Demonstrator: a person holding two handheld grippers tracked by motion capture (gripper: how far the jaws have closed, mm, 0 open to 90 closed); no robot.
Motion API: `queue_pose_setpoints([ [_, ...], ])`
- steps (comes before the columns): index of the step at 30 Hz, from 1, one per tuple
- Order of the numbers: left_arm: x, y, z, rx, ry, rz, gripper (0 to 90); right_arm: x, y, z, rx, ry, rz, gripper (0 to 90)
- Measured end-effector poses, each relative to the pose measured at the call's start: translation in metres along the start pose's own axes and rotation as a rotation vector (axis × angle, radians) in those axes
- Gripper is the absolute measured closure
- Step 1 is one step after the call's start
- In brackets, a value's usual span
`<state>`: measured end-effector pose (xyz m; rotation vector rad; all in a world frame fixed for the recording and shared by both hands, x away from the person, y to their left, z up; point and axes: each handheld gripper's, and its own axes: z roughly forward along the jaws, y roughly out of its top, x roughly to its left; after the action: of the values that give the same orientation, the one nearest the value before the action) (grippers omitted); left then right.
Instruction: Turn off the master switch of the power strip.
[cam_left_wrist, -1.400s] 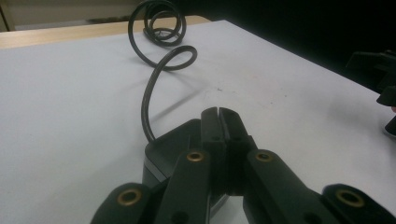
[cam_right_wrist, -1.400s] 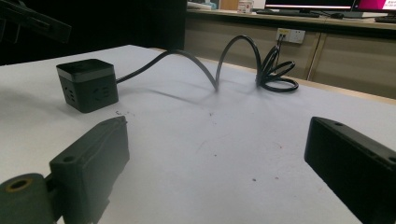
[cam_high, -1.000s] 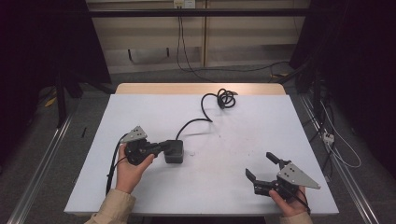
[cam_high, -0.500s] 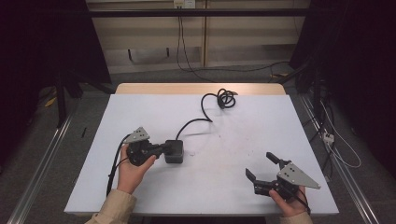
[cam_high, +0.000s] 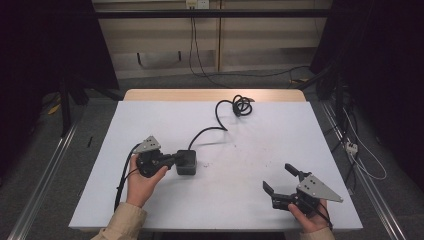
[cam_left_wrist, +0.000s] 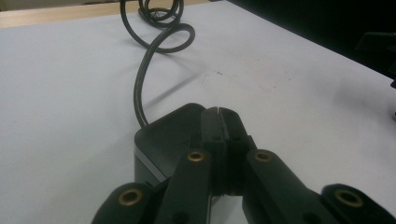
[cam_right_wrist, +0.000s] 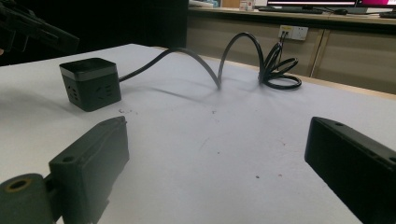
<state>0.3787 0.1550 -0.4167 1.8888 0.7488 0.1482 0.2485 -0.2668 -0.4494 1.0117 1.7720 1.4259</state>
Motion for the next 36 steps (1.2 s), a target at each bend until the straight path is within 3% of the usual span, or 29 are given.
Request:
queue_pose_setpoints([
  [36,-0.0017,-0.0009,0.0061,0.033,0.007,0.013,90.0,0.0001,0.0001,-0.0004,-0.004,0.003,0.007,5.8],
])
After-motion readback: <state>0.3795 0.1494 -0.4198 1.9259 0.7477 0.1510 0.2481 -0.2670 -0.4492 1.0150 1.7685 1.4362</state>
